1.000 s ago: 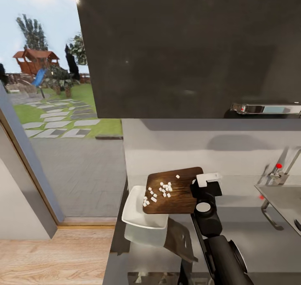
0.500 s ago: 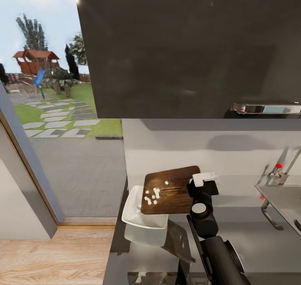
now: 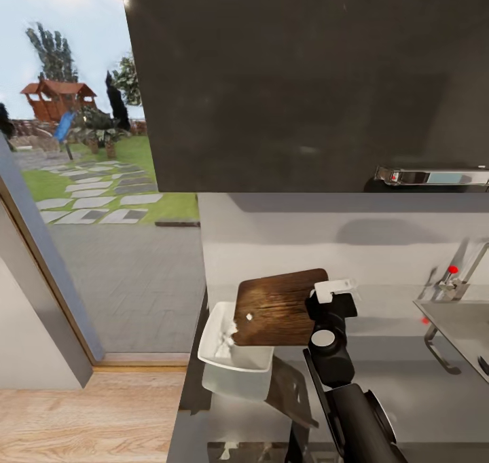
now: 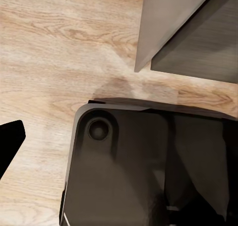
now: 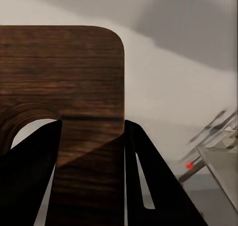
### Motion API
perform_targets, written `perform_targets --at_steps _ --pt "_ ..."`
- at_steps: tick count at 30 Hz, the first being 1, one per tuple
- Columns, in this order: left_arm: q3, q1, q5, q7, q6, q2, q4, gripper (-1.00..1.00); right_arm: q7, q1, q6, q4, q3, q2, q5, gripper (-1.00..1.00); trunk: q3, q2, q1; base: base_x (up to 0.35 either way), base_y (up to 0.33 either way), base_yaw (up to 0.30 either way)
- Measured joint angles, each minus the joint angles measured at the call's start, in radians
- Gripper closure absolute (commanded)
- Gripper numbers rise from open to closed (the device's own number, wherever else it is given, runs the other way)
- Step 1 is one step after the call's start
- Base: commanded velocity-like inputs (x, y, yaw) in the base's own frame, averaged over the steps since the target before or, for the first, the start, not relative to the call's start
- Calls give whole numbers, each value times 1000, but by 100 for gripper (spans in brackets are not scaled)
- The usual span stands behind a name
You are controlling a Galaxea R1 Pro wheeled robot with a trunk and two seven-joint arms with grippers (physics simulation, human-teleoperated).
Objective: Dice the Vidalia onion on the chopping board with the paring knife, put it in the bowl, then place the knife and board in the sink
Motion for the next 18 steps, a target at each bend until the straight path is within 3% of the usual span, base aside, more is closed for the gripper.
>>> perform_targets --at_steps 18 --pt "0 0 0 0 0 0 0 -100 -15 0 -6 0 -1 0 -2 100 0 0 0 0 0 0"
